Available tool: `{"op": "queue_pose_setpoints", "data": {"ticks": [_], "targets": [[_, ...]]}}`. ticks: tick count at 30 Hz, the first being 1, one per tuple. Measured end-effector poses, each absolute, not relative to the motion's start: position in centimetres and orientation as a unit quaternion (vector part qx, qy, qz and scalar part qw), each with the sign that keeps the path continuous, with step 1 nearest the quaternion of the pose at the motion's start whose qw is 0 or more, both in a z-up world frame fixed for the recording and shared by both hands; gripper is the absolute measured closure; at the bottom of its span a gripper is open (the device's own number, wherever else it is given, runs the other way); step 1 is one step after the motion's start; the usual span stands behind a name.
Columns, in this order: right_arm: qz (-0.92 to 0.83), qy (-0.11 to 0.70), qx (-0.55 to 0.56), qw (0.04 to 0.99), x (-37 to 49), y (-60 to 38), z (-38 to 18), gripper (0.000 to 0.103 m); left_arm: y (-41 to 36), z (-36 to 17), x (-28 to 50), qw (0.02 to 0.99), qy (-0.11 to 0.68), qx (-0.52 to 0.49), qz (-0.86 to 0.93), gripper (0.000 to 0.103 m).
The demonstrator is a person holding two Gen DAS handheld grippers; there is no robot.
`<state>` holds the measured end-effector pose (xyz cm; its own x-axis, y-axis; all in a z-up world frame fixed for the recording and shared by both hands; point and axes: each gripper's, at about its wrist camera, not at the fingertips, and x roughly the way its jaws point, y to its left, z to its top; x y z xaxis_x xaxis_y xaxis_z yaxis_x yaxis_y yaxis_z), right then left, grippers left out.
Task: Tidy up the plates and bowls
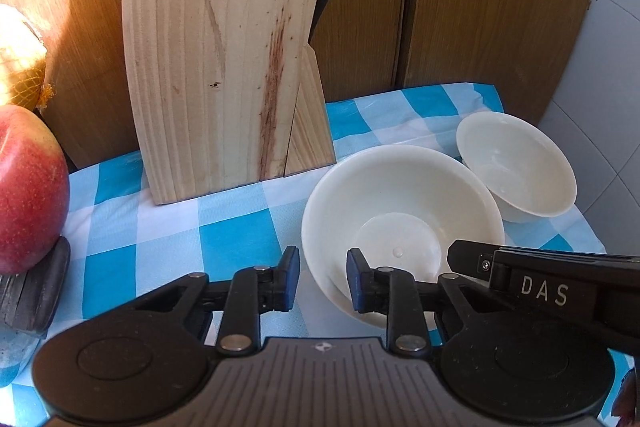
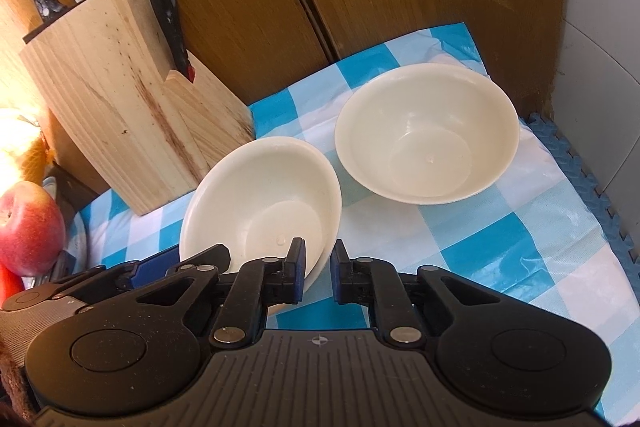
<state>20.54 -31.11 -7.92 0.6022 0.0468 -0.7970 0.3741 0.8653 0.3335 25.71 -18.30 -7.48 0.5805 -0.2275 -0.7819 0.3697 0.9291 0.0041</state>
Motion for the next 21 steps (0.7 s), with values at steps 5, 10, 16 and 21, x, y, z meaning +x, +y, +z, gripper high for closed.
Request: {"op": "queue_pose_setpoints", "data": {"ticks": [5, 10, 16, 21], "targets": [[-0.089, 0.432, 0.241, 0.865, 20.1, -31.0, -7.3, 0.086, -18.1, -6.7, 25.0, 0.887, 0.421, 0.086, -0.167, 0.084], [-0.084, 0.428, 0.237, 0.868, 19.3, -30.7, -6.9, 0.086, -18.0, -6.2, 24.4, 0.888, 0.419, 0.088, -0.166, 0.084], [-0.080, 0.425, 0.234, 0.871, 18.5, -30.6, -6.6, 0.086, -17.9, -5.5, 23.5, 0.890, 0.417, 0.088, -0.161, 0.084], [-0.073, 0.420, 0.231, 0.874, 18.0, -30.1, -5.9, 0.086, -17.4, -4.4, 22.4, 0.894, 0.410, 0.091, -0.155, 0.084]]}}
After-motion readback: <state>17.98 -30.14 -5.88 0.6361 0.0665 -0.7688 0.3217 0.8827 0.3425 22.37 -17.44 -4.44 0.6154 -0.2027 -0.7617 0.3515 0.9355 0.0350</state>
